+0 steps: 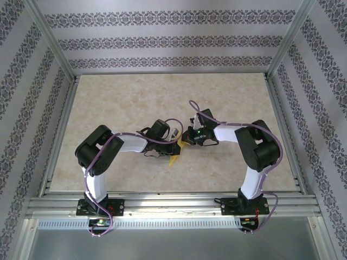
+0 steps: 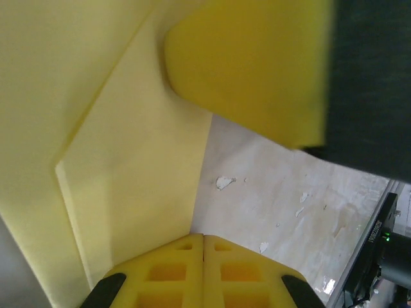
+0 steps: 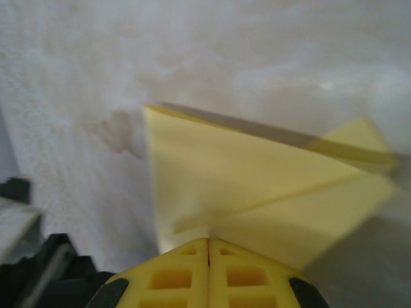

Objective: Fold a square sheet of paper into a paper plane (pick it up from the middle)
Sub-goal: Fold the wing for the fifth time at the center of the table.

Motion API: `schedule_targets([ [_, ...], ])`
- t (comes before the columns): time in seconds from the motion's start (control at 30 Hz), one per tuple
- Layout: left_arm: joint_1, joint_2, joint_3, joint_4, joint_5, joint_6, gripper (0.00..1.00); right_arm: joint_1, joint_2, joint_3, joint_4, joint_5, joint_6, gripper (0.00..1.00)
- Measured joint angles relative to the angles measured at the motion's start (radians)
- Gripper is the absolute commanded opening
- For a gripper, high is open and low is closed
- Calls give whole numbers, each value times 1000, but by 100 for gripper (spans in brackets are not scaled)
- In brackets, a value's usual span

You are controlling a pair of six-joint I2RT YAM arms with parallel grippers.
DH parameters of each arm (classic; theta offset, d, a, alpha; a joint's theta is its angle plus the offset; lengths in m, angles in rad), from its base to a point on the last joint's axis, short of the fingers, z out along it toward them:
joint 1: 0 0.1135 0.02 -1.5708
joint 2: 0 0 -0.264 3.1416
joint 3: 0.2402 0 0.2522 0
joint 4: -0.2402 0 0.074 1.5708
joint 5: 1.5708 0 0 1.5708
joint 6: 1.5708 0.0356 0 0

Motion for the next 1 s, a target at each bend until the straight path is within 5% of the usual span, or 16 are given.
schedule_targets([
  [0.3,0,-34,-33,-3,4,-5,1,-35,10,-32,64,-22,19,0],
  [0.67,0,-249,-179,-173,-28,23,1,-50,11,-32,72,-16,19,0],
  [1.0,-3,-226,-39,-107,-20,3,2,-49,11,-32,73,-17,21,0],
])
